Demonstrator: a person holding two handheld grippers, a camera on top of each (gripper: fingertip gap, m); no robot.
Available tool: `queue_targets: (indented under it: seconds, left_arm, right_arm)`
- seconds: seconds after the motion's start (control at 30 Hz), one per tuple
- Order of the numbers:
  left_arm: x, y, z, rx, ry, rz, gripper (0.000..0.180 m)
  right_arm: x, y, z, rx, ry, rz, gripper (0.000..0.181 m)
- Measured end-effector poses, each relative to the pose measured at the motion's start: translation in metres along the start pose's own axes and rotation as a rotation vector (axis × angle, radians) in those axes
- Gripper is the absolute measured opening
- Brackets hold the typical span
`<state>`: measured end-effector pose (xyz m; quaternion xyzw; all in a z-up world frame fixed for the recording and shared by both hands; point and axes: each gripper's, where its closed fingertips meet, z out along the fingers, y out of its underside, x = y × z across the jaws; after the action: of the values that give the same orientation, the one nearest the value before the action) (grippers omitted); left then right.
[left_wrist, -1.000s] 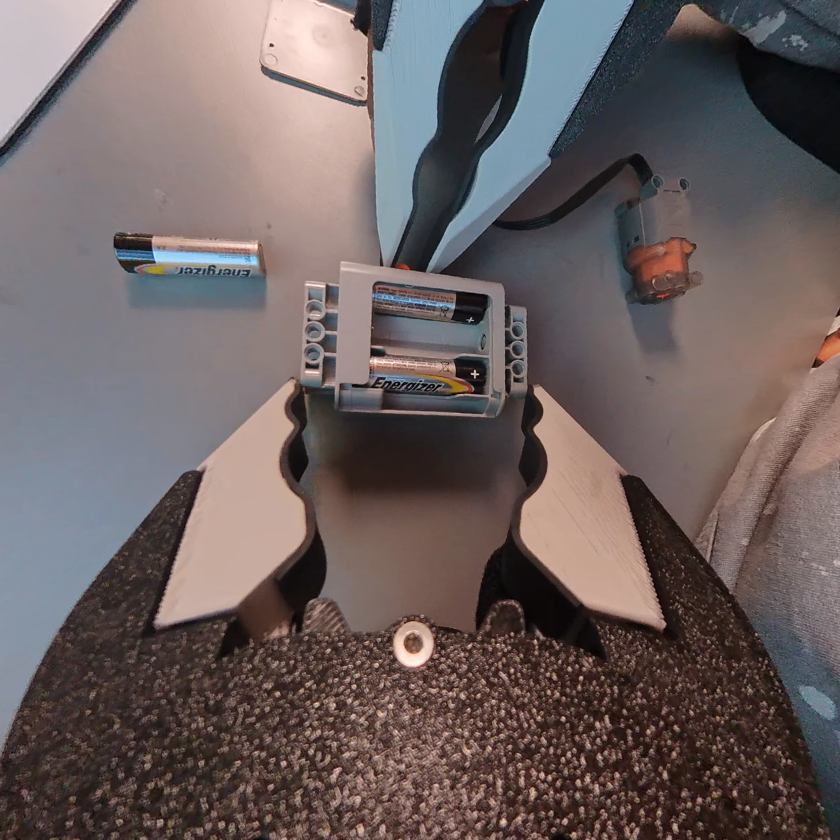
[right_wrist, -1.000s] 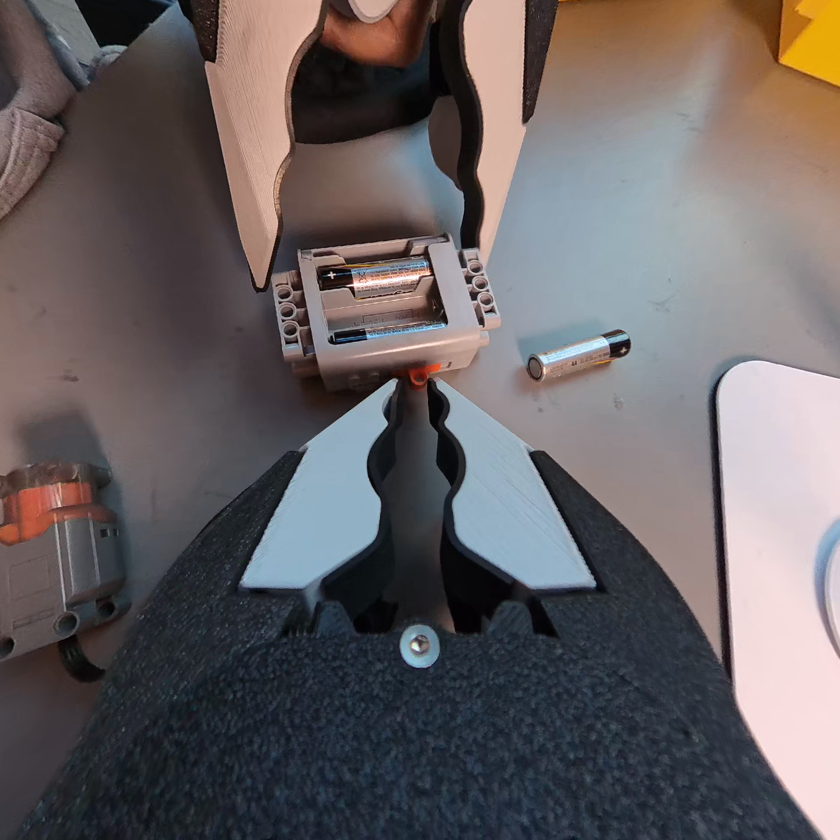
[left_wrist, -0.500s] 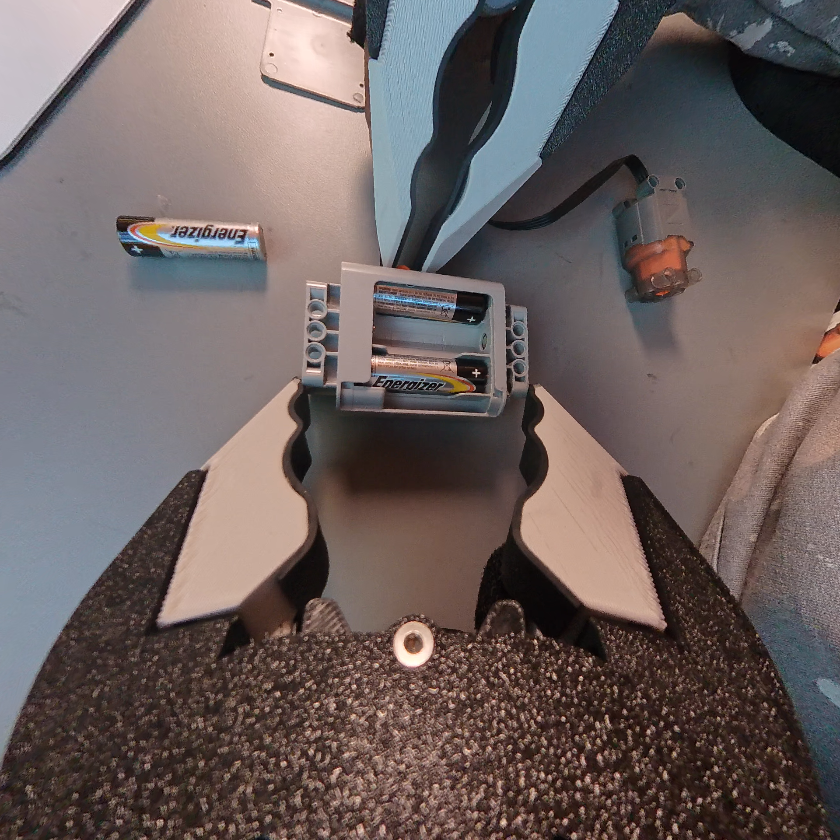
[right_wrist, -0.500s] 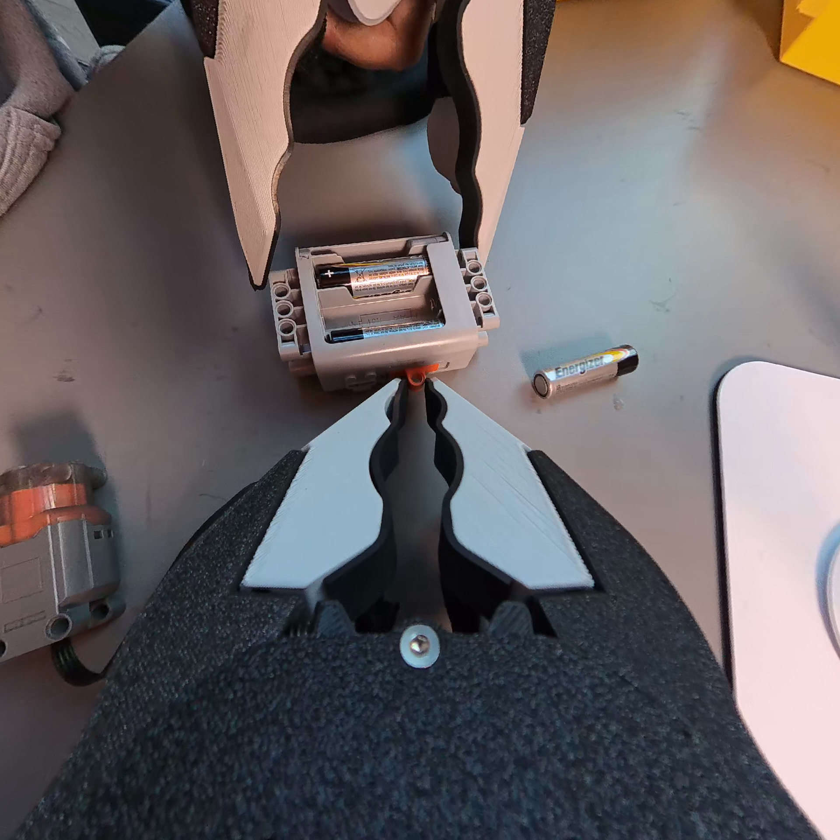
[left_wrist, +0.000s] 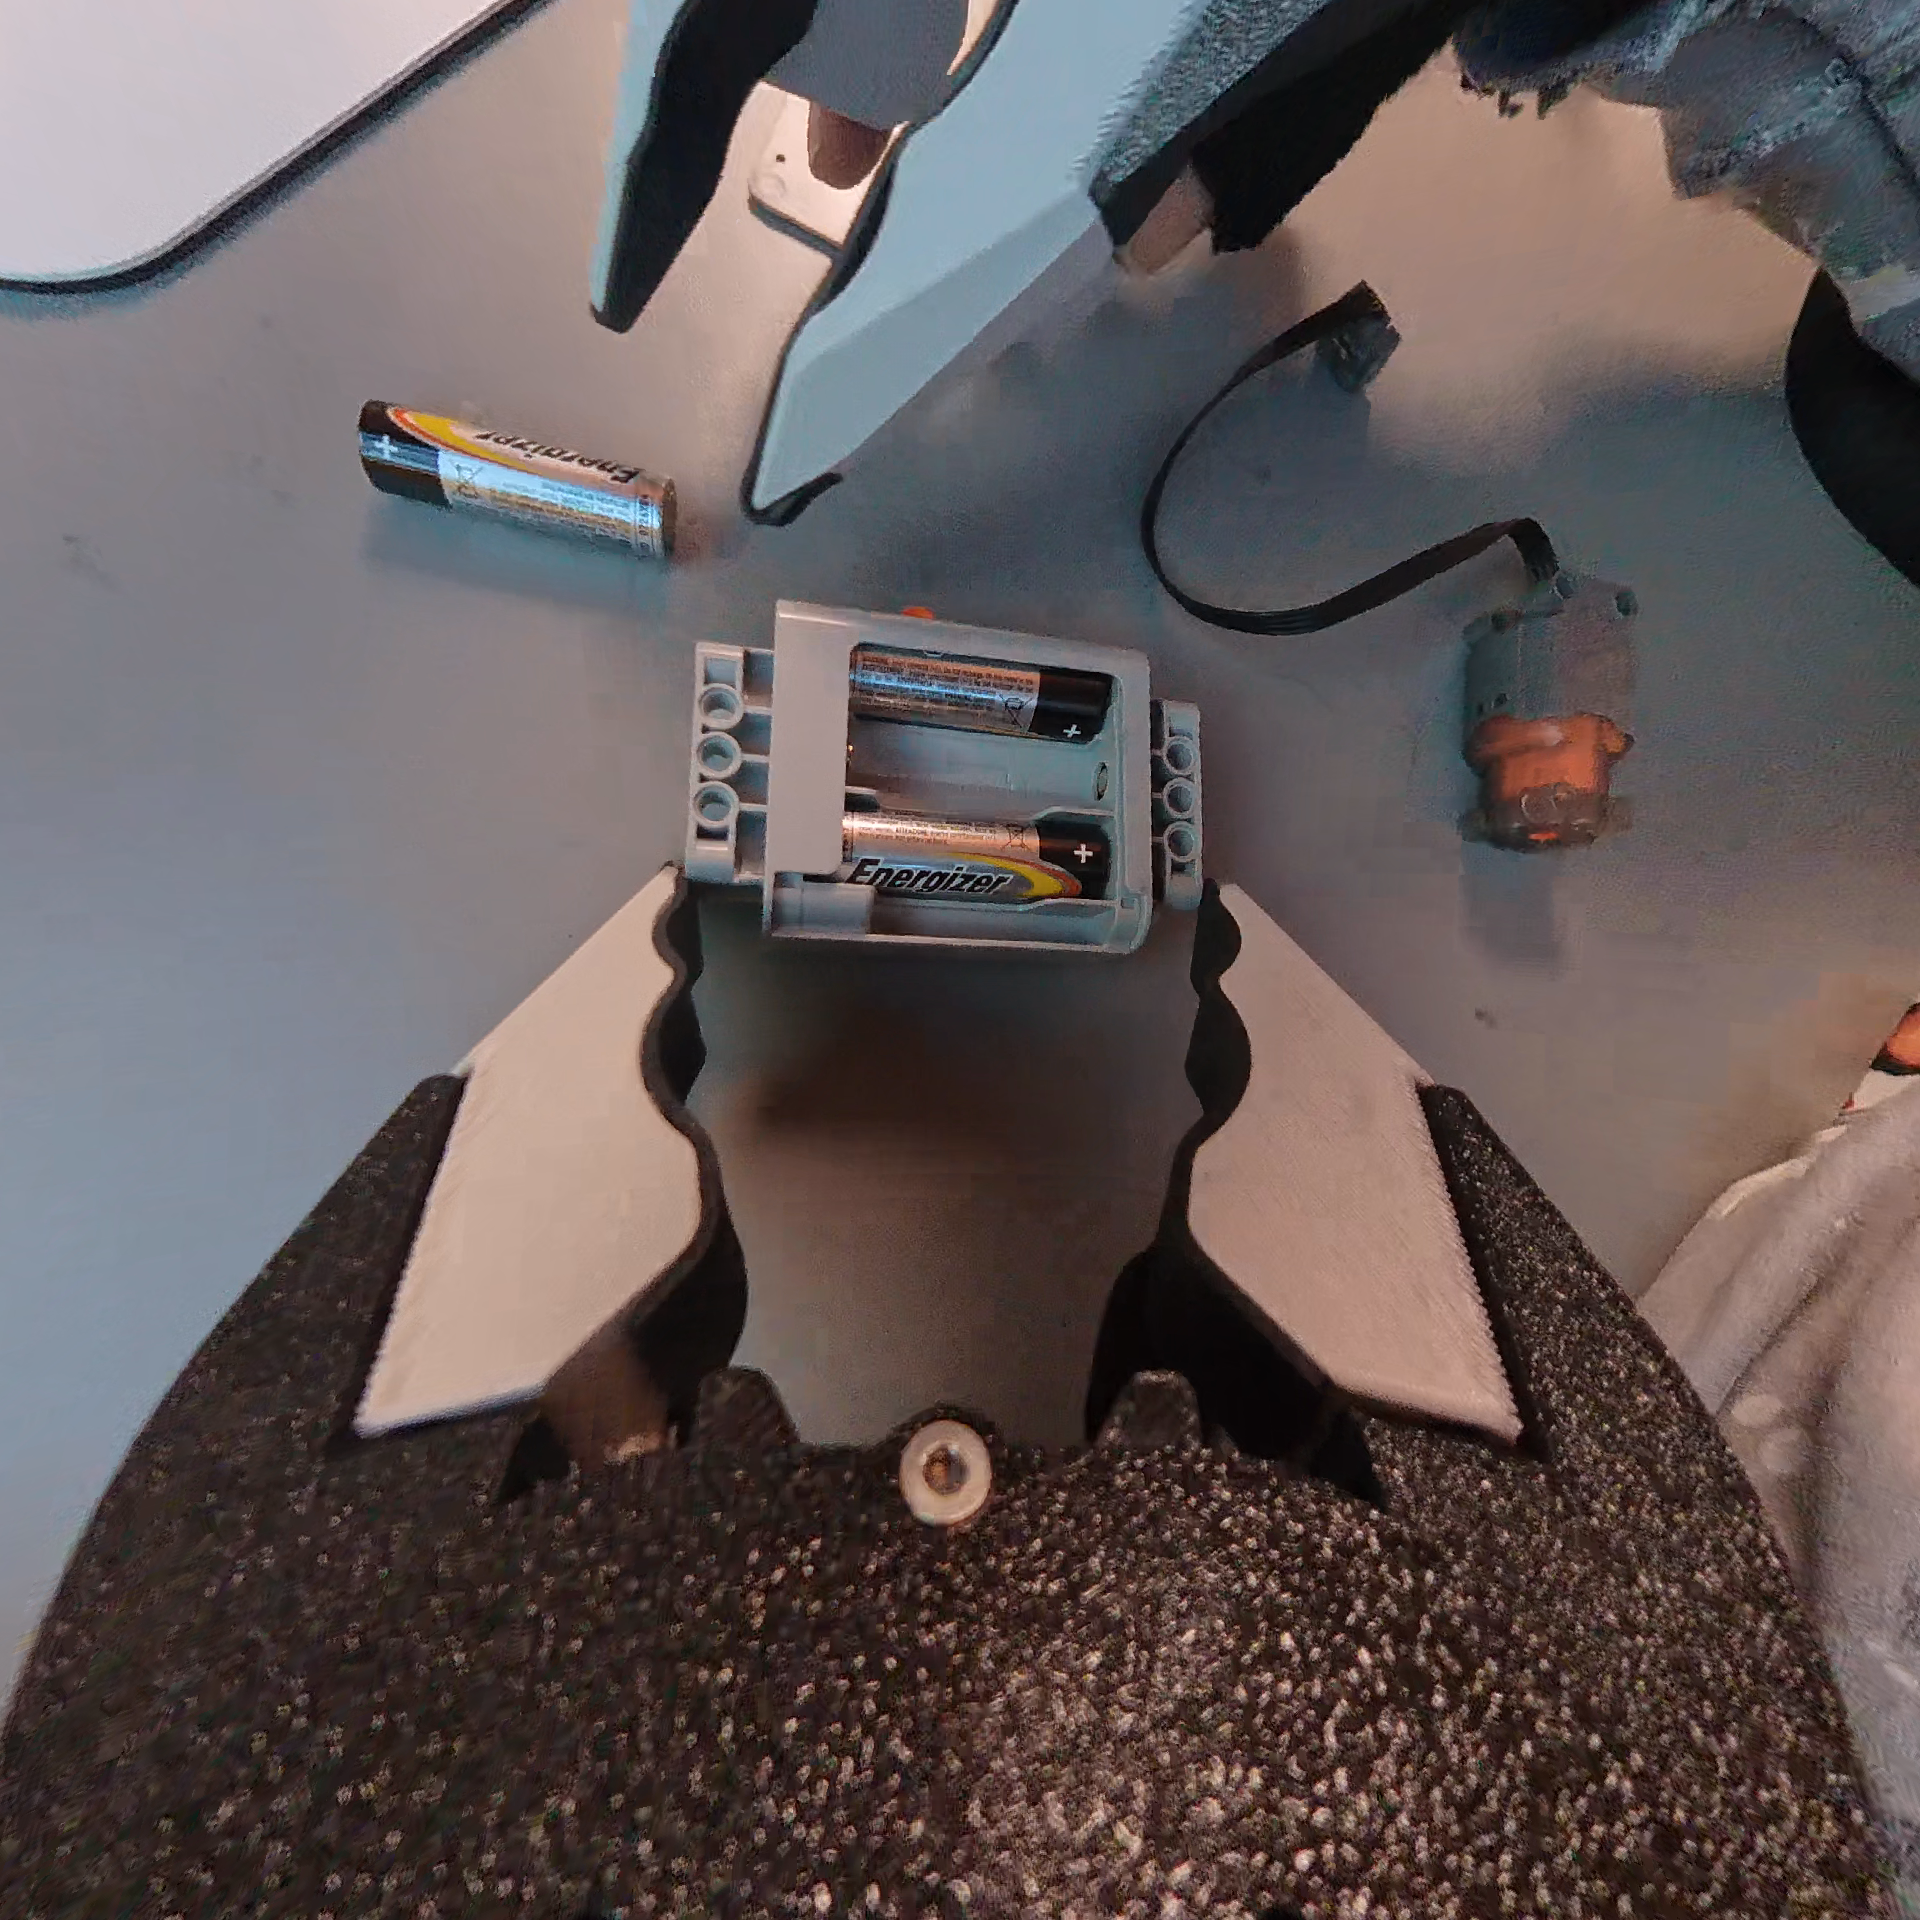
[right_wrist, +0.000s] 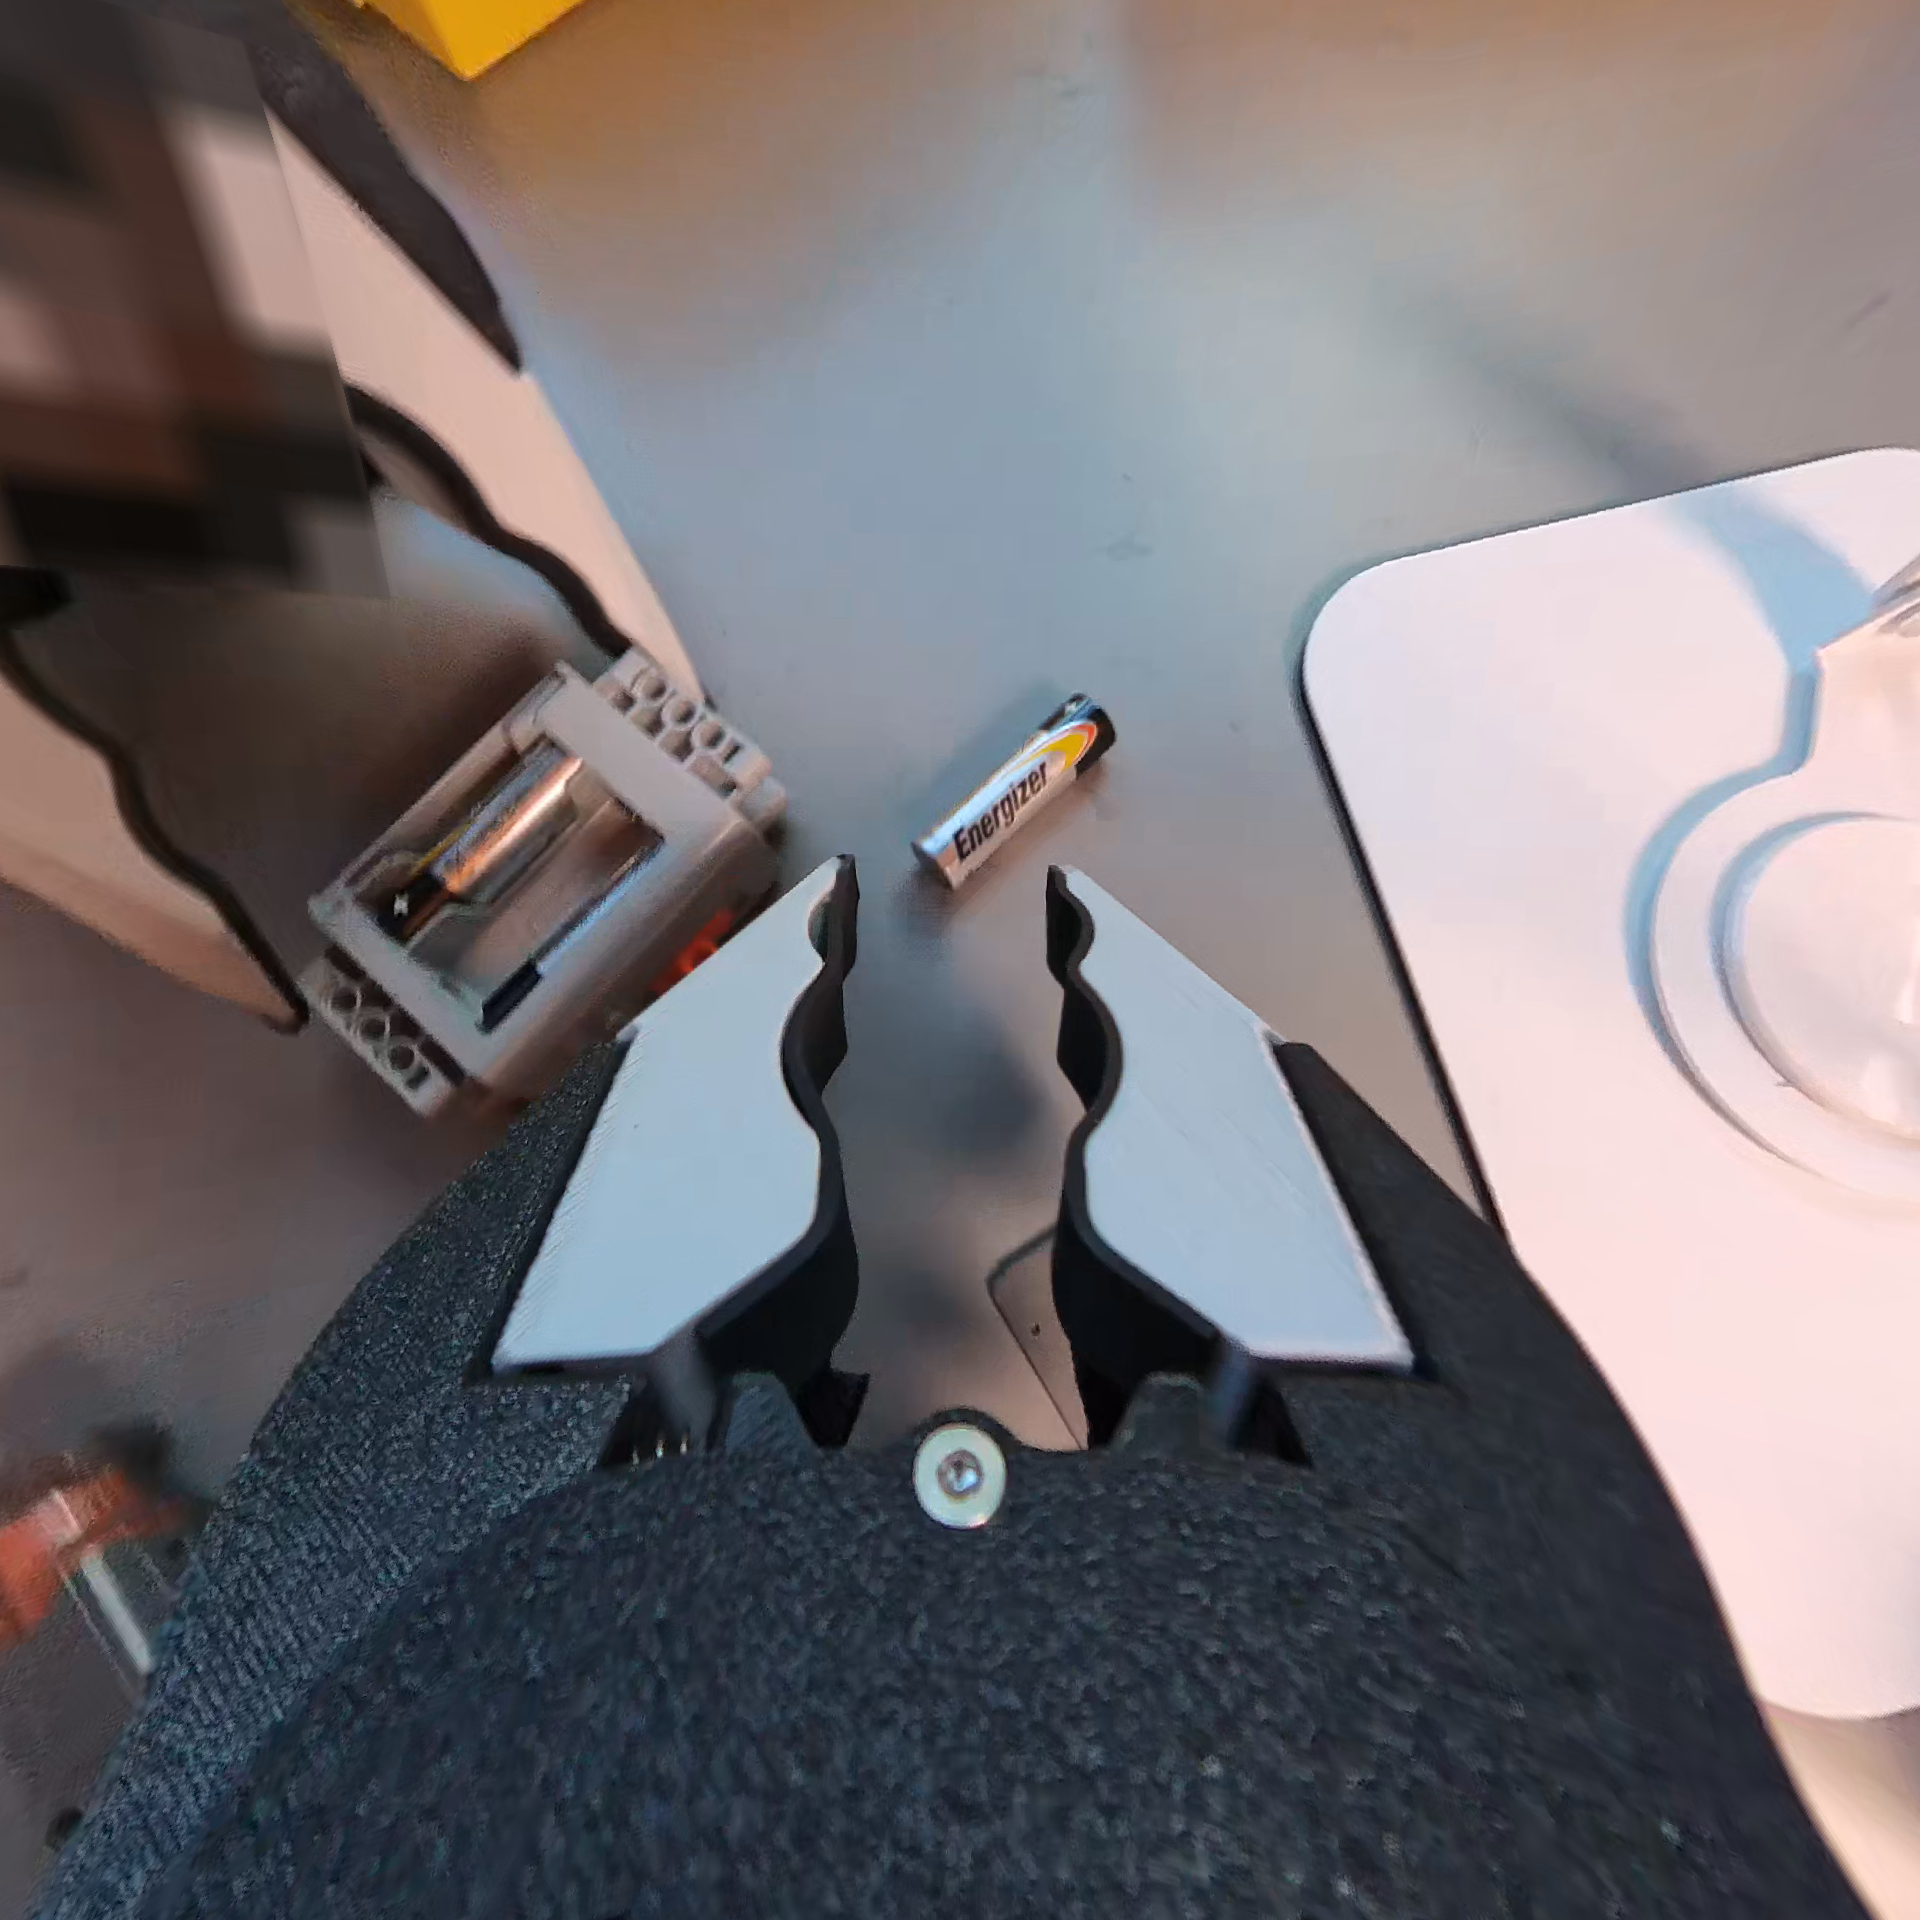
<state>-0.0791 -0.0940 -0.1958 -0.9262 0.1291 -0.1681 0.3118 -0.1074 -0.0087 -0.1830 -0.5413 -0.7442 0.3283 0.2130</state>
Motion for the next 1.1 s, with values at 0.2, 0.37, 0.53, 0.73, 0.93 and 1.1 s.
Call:
queue_targets:
  seconds: [0.2, 0.37, 0.53, 0.73, 0.93, 1.1]
  left_arm:
    - [0.016, 0.009, -0.011, 0.060, 0.065, -0.090, 0.092]
    - [0.021, 0.009, -0.026, 0.116, 0.149, -0.104, 0.087]
    - [-0.001, -0.025, -0.058, 0.310, 0.217, -0.109, 0.066]
    - [0.029, -0.101, -0.084, 0.548, 0.488, 0.040, 0.037]
    - [0.054, -0.131, -0.082, 0.591, 0.519, 0.246, 0.012]
    - [0.055, -0.103, -0.063, 0.453, 0.416, 0.507, 0.011]
  right_arm:
    - [0.015, -0.005, 0.031, -0.154, 0.074, 0.114, 0.033]
    - [0.018, -0.011, 0.035, -0.200, 0.128, 0.042, 0.015]
    - [-0.013, -0.063, -0.014, 0.240, 0.047, 0.043, 0.014]
    - [-0.046, -0.119, -0.112, 0.902, -0.024, 0.274, 0.014]
    - [-0.060, -0.111, -0.136, 1.046, 0.025, 0.325, 0.014]
    - [-0.077, -0.074, -0.124, 0.801, 0.050, 0.178, 0.015]
